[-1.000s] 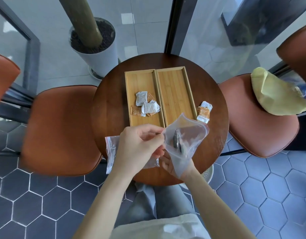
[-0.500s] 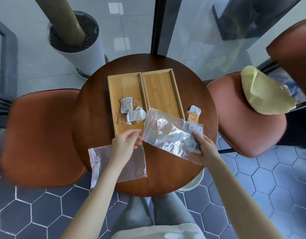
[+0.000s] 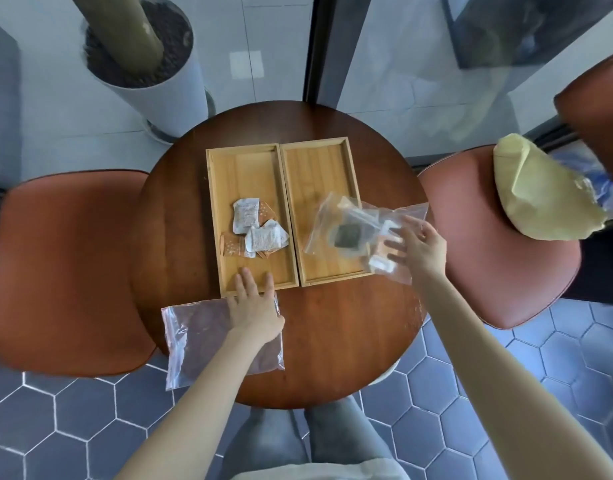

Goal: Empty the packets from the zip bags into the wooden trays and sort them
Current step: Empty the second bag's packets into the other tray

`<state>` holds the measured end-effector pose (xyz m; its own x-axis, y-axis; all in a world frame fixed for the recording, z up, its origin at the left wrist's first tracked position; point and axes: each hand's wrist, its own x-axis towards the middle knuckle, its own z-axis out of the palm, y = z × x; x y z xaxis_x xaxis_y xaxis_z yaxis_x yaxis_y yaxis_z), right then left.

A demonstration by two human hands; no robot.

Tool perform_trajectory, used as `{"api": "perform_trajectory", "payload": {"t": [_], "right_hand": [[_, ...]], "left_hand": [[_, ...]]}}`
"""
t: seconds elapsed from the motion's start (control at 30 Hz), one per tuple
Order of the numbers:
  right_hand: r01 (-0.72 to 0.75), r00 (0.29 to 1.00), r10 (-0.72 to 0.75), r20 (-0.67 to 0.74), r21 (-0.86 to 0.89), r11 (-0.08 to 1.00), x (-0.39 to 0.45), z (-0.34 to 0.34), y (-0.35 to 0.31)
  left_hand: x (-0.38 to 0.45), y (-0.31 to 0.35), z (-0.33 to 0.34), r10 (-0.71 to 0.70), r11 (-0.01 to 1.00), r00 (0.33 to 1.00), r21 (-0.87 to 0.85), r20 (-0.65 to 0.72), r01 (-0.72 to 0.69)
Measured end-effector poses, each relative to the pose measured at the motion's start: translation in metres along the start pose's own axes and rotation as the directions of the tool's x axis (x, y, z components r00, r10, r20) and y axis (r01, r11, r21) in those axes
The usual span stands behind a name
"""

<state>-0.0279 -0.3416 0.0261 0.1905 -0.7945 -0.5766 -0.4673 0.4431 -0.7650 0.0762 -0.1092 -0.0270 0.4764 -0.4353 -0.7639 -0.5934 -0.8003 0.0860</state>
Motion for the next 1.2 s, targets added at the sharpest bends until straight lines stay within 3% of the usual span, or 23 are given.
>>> {"api": "perform_trajectory", "payload": {"t": [0.57, 0.77, 0.87, 1.07, 1.2], "right_hand": [[0.302, 0.949, -0.297, 0.109, -0.038, 0.952, -0.013, 0.014, -0.047], [0.369, 0.922, -0.328, 0.205, -0.210, 0.905, -0.016, 0.008, -0.050], [0.342, 0.926, -0.316, 0.206, -0.106, 0.934, -0.023, 0.001, -0.054], [0.316, 0.879, -0.301, 0.369, 0.021, 0.948, -0.033, -0.005, -0.058], [0.294, 0.875, -0.310, 0.371, 0.101, 0.950, -0.036, -0.004, -0.063]], "left_hand": [[0.005, 0.000, -0.006, 0.020, 0.999, 0.997, 0.026, 0.071, -0.022], [0.004, 0.001, -0.007, 0.019, 0.999, 0.997, 0.027, 0.075, -0.021], [0.004, 0.001, -0.008, 0.017, 0.999, 0.996, 0.033, 0.082, -0.020], [0.003, 0.000, -0.008, 0.013, 0.999, 0.996, 0.029, 0.085, -0.016], [0.004, -0.001, -0.006, 0.018, 0.999, 0.997, 0.026, 0.069, -0.020]]}}
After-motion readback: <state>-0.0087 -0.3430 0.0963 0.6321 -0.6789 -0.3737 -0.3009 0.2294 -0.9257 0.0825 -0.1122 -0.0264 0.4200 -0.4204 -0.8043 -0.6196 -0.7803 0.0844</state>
